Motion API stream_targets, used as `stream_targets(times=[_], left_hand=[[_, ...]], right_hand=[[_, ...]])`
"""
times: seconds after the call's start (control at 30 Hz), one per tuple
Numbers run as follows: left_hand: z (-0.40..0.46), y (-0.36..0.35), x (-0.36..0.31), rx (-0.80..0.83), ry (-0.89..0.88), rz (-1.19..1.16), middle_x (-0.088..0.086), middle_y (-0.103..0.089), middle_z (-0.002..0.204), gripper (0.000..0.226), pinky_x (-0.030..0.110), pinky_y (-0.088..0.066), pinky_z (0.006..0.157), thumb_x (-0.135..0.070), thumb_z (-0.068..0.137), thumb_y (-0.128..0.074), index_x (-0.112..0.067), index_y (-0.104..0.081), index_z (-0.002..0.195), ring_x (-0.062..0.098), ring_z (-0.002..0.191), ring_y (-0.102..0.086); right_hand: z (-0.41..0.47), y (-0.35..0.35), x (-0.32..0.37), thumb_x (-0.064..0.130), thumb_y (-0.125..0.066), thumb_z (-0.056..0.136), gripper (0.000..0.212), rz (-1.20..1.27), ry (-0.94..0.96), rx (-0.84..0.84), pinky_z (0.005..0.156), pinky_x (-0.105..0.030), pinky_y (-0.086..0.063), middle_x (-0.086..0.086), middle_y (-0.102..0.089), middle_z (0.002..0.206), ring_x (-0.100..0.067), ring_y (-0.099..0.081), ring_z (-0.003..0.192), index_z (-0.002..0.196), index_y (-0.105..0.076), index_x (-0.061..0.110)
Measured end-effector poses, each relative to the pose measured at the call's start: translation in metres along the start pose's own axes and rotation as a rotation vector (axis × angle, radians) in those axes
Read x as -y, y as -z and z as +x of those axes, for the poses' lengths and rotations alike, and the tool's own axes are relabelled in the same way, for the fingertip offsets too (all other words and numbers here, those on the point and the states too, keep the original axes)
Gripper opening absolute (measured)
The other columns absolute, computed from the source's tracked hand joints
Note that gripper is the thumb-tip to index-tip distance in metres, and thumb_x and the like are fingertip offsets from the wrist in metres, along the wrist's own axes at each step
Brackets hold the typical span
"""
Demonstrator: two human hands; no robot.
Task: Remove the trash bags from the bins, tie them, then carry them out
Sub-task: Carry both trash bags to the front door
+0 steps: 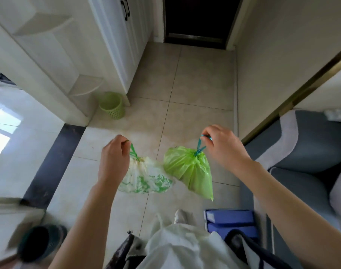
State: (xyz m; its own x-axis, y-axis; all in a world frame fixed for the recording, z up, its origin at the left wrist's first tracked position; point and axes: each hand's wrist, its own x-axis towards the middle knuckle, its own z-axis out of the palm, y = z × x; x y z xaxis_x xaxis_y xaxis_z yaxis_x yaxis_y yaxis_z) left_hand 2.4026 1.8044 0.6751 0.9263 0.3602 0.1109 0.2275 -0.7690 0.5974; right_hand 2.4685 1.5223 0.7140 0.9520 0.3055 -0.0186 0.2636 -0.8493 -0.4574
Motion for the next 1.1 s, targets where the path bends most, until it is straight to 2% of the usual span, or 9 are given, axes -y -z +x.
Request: stream_targets(times=[0.13,0.33,0.53,0.77,0.9,1.03,1.1], left_hand=[[0.080,-0.023,-0.019,-0.011,-0.029,-0.001,0.011,-0.066,0.077,0.013,0.035,-0.042,0.063,-0.009,0.094,-0.052,-0.006,-0.059,0.084,0.028,0.070,-0.057],[0.222,-0.071,-0.041,0.007,-0.038,-0.022,0.005,-0.063,0.076,0.014,0.024,-0.030,0.061,-0.011,0.094,-0.052,-0.007,-0.059,0.083,0.020,0.066,-0.049],[0.363,-0.110,-0.068,0.079,-0.151,-0.036,0.008,-0.063,0.068,0.014,0.040,-0.049,0.059,-0.009,0.093,-0.055,-0.004,-0.060,0.081,0.025,0.060,-0.055],[0.520,-0.155,-0.112,0.123,-0.197,-0.037,0.009,-0.066,0.077,0.015,0.038,-0.051,0.063,-0.016,0.095,-0.054,-0.007,-0.062,0.087,0.025,0.066,-0.062],[0.608,-0.183,-0.136,0.082,-0.175,-0.051,0.012,-0.067,0.077,0.015,0.032,-0.044,0.061,-0.016,0.095,-0.055,-0.005,-0.064,0.090,0.021,0.064,-0.058],[0.702,-0.217,-0.167,0.050,-0.148,-0.080,0.015,-0.066,0.069,0.014,0.041,-0.051,0.058,-0.013,0.093,-0.056,-0.004,-0.064,0.086,0.031,0.061,-0.061],[0.740,-0.230,-0.181,0.030,-0.122,-0.088,0.013,-0.065,0.068,0.012,0.042,-0.052,0.057,-0.011,0.091,-0.058,-0.003,-0.064,0.083,0.031,0.059,-0.060]], right_hand=[[0.079,0.009,-0.021,0.023,-0.053,0.093,0.012,0.021,-0.008,-0.025,0.070,-0.038,-0.050,0.000,-0.061,0.093,-0.025,-0.058,0.083,0.088,-0.059,0.015],[0.213,0.016,-0.058,0.024,-0.052,0.094,0.013,-0.012,-0.063,-0.026,0.067,-0.034,-0.047,0.003,-0.061,0.094,-0.022,-0.058,0.081,0.090,-0.060,0.015],[0.351,0.035,-0.085,0.025,-0.053,0.094,0.013,-0.045,-0.097,-0.015,0.069,-0.040,-0.052,0.000,-0.059,0.095,-0.026,-0.060,0.081,0.091,-0.059,0.014],[0.501,0.065,-0.119,0.021,-0.055,0.091,0.011,-0.037,-0.122,-0.107,0.068,-0.045,-0.054,-0.005,-0.061,0.094,-0.031,-0.062,0.079,0.090,-0.062,0.013],[0.589,0.076,-0.144,0.019,-0.056,0.090,0.012,-0.031,-0.072,-0.120,0.066,-0.046,-0.054,-0.010,-0.062,0.093,-0.031,-0.063,0.077,0.088,-0.063,0.009],[0.687,0.092,-0.170,0.018,-0.058,0.091,0.013,-0.086,-0.044,-0.134,0.062,-0.035,-0.050,-0.010,-0.063,0.094,-0.028,-0.062,0.078,0.091,-0.064,0.006],[0.727,0.100,-0.181,0.019,-0.057,0.092,0.015,-0.105,-0.019,-0.121,0.062,-0.037,-0.052,-0.010,-0.063,0.094,-0.027,-0.062,0.077,0.093,-0.063,0.006]])
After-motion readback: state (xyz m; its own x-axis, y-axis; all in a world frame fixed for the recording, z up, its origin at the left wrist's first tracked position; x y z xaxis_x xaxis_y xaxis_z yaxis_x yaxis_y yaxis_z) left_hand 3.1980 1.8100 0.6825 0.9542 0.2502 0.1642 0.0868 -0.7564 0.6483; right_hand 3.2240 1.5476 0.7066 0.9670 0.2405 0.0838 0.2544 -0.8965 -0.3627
